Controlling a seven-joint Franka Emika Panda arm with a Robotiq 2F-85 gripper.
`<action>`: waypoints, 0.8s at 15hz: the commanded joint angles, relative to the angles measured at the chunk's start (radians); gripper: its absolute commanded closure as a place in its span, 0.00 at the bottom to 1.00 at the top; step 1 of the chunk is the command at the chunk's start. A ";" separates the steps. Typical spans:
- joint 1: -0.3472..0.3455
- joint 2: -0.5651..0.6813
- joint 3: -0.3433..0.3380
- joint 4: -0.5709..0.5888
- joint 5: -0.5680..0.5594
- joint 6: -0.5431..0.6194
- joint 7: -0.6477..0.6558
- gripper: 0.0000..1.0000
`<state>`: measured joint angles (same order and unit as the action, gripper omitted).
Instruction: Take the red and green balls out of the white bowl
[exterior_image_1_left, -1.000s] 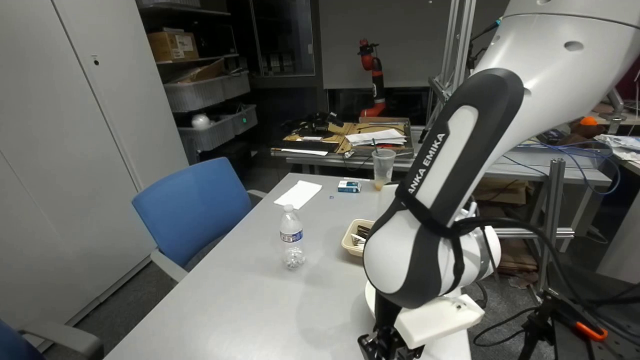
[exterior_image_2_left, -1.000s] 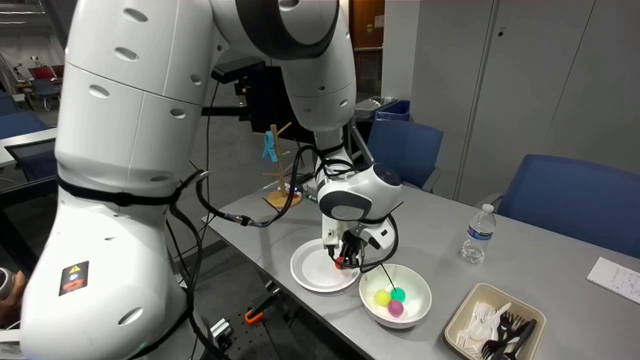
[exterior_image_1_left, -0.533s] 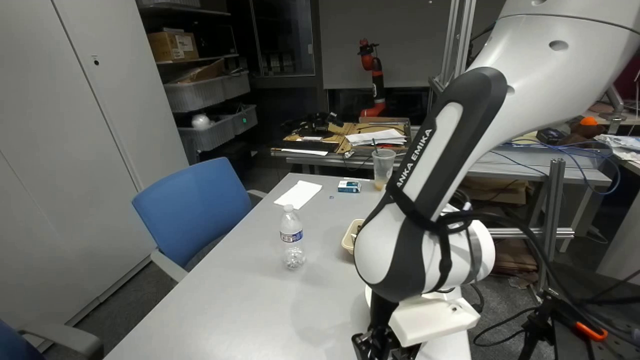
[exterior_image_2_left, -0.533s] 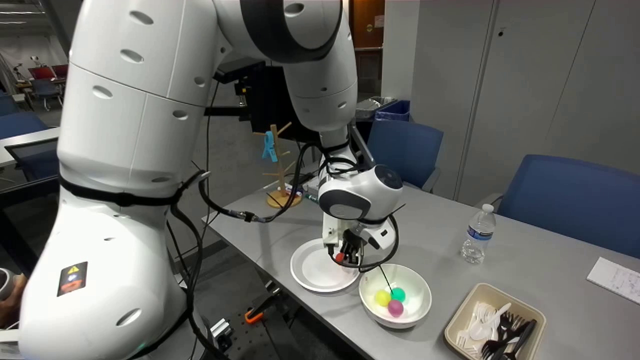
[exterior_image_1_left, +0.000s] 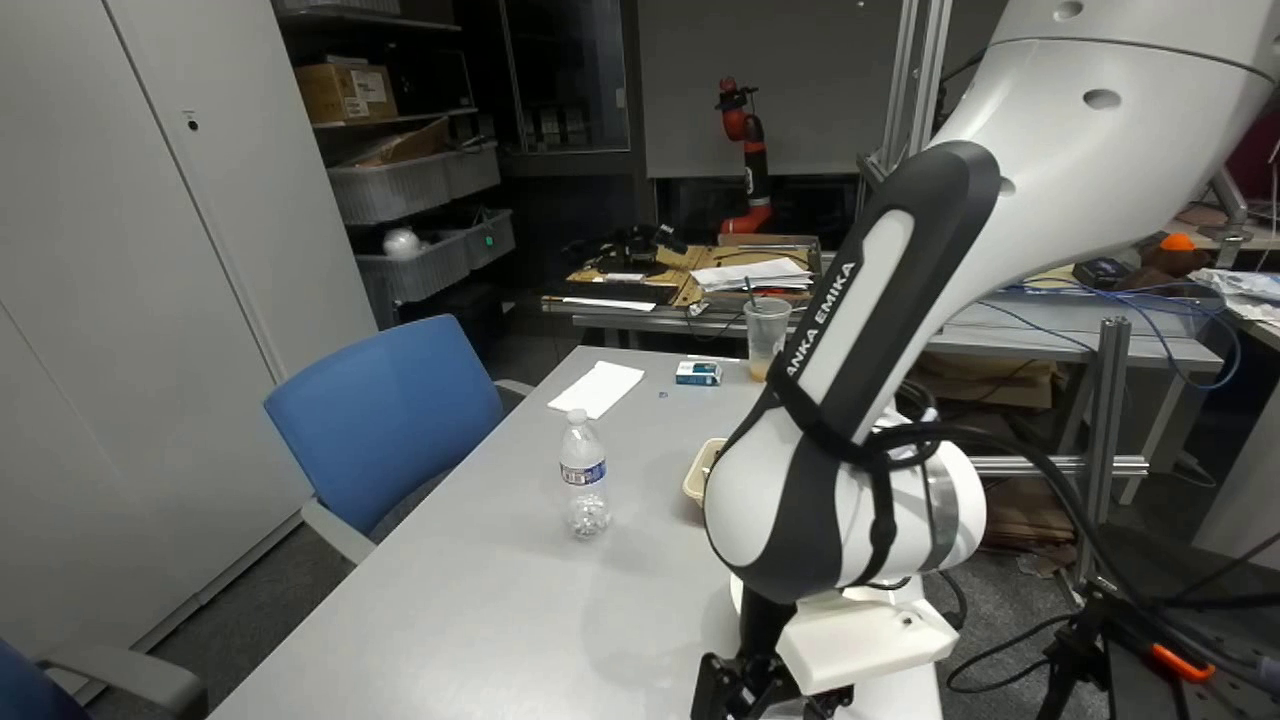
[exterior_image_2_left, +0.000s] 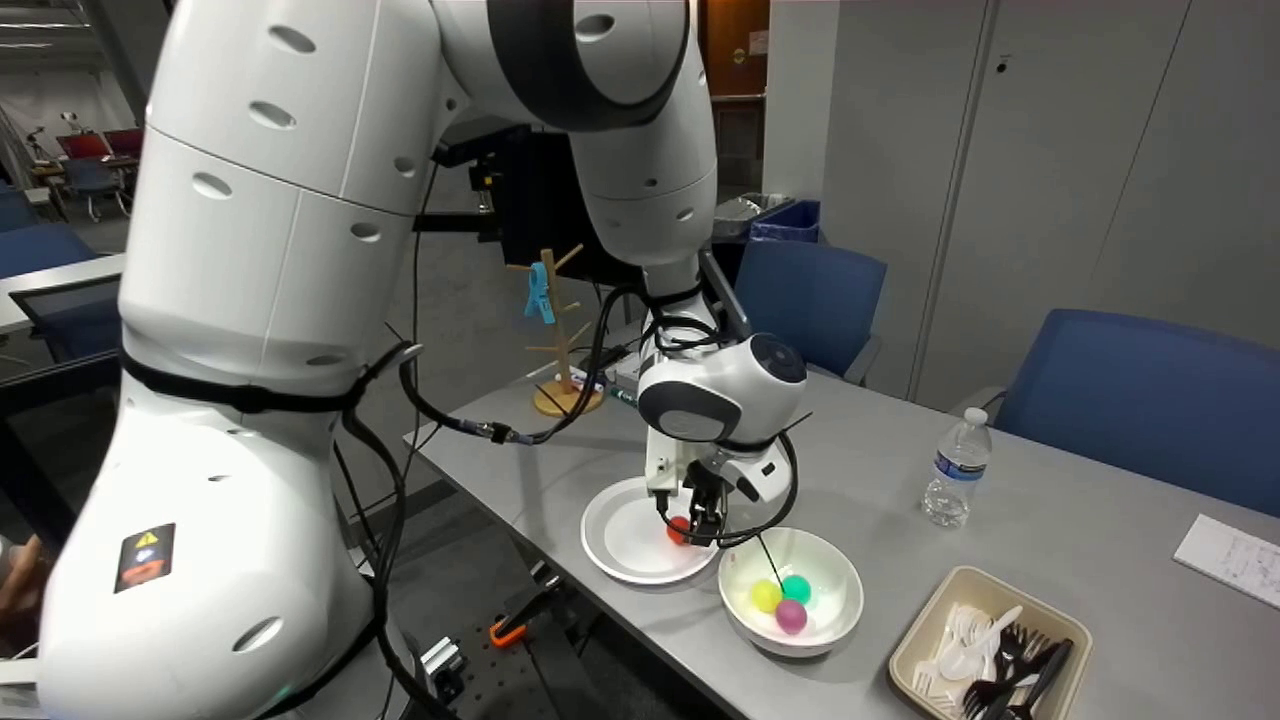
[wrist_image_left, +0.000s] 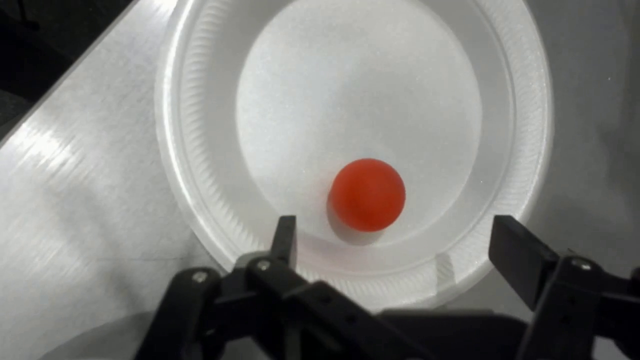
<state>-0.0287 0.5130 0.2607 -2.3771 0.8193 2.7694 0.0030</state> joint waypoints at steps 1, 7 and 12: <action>0.008 -0.010 -0.007 -0.002 0.020 0.011 -0.023 0.00; 0.034 -0.093 -0.033 -0.043 -0.031 0.015 -0.015 0.00; 0.060 -0.187 -0.075 -0.090 -0.132 0.006 0.019 0.00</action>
<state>-0.0056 0.4087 0.2261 -2.4090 0.7506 2.7694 -0.0018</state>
